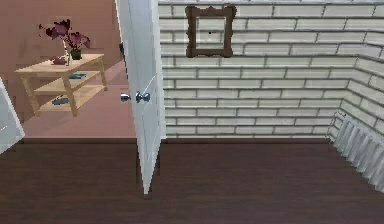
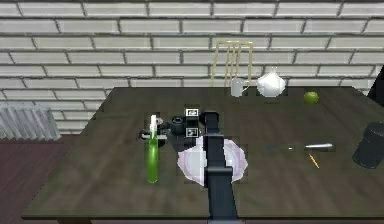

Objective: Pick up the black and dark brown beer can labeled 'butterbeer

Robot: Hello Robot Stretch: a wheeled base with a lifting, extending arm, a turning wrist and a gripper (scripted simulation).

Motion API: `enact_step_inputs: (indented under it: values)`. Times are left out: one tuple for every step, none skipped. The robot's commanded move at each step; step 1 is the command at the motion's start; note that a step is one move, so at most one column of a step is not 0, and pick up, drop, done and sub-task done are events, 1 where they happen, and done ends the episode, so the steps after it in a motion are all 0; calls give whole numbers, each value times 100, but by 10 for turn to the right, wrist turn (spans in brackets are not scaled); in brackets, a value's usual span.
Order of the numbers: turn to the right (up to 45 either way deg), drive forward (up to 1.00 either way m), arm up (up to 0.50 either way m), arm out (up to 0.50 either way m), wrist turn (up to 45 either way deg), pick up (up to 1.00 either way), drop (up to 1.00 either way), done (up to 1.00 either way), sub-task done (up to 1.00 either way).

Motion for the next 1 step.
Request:
enact_step_inputs:
  values:
    - [0, 0, 0, 0, 0, 0, 0, 100, 0]
